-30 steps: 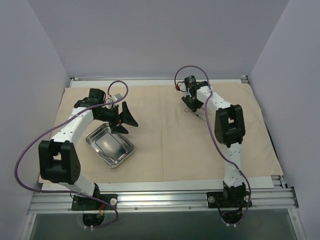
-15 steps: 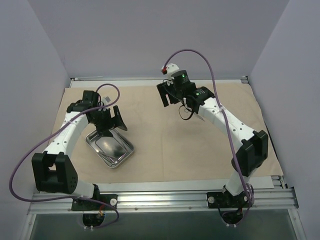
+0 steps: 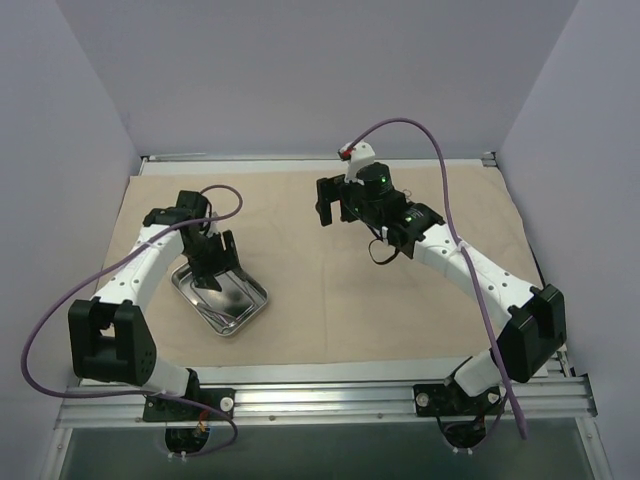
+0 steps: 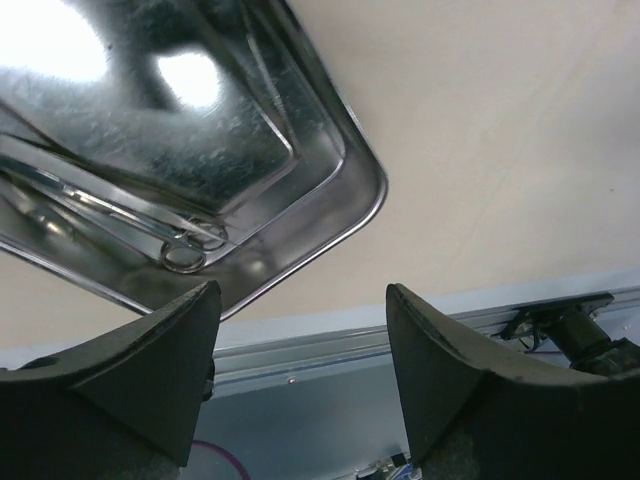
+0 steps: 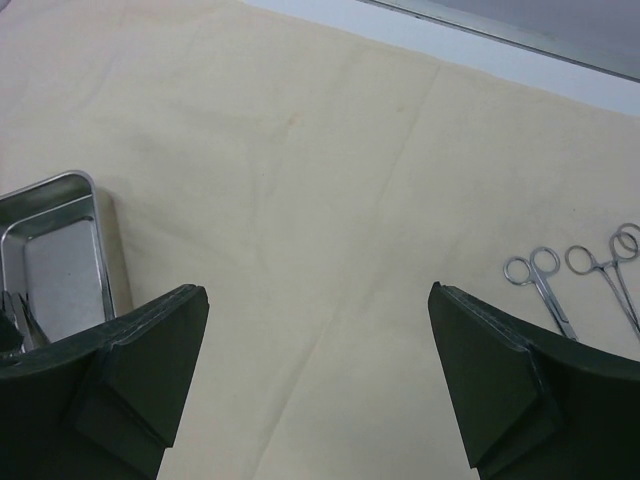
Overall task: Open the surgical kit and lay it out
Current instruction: Pick up the medical item from the container.
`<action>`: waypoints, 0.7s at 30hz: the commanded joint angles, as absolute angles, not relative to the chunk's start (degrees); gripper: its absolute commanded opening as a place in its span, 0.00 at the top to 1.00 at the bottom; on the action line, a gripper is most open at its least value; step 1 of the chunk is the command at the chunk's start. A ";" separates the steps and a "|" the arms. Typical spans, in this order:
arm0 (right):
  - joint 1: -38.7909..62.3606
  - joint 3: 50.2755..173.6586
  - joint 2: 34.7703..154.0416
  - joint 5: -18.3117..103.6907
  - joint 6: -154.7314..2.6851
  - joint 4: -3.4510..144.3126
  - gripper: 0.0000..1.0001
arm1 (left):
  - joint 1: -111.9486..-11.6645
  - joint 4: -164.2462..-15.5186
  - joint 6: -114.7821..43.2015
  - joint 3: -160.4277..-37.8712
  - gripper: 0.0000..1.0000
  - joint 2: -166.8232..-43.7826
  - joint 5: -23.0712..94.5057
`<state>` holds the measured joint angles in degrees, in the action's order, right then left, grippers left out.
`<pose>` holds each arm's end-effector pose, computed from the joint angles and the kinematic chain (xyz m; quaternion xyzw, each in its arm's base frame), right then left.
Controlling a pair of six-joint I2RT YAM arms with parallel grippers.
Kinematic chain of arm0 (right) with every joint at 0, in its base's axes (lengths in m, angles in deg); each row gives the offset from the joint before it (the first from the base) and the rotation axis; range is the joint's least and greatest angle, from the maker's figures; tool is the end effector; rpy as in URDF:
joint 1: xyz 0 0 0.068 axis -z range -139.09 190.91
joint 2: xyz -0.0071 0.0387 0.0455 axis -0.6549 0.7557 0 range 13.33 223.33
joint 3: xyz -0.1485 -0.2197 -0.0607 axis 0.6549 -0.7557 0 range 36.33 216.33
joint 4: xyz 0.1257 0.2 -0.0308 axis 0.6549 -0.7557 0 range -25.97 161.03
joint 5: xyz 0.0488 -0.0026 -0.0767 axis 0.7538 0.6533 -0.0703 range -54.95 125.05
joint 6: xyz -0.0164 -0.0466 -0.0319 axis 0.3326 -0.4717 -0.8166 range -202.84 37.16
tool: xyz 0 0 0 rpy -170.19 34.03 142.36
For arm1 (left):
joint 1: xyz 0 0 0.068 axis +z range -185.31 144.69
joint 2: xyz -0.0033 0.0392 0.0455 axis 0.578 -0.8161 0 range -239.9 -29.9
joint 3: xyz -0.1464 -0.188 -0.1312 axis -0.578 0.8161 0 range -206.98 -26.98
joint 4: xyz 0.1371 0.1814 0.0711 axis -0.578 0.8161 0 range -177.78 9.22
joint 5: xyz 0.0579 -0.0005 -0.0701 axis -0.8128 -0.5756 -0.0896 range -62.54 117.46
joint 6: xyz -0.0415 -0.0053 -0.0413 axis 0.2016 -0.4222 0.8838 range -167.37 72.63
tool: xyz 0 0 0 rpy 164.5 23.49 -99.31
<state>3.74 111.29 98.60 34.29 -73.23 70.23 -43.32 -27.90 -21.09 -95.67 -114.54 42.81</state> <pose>0.2712 0.2049 0.3728 -0.1799 0.7510 0.2475 0.5851 0.2476 -0.0462 0.2611 -0.1398 0.9736 -0.1627 0.0777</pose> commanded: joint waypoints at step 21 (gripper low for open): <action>4.35 112.09 96.65 34.35 -76.24 65.75 0.05 | -40.93 -28.36 6.76 -84.37 0.33 -116.55 32.21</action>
<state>3.85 112.14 99.34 34.05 -75.22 65.92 -41.33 -25.76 1.78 -84.37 -115.78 33.39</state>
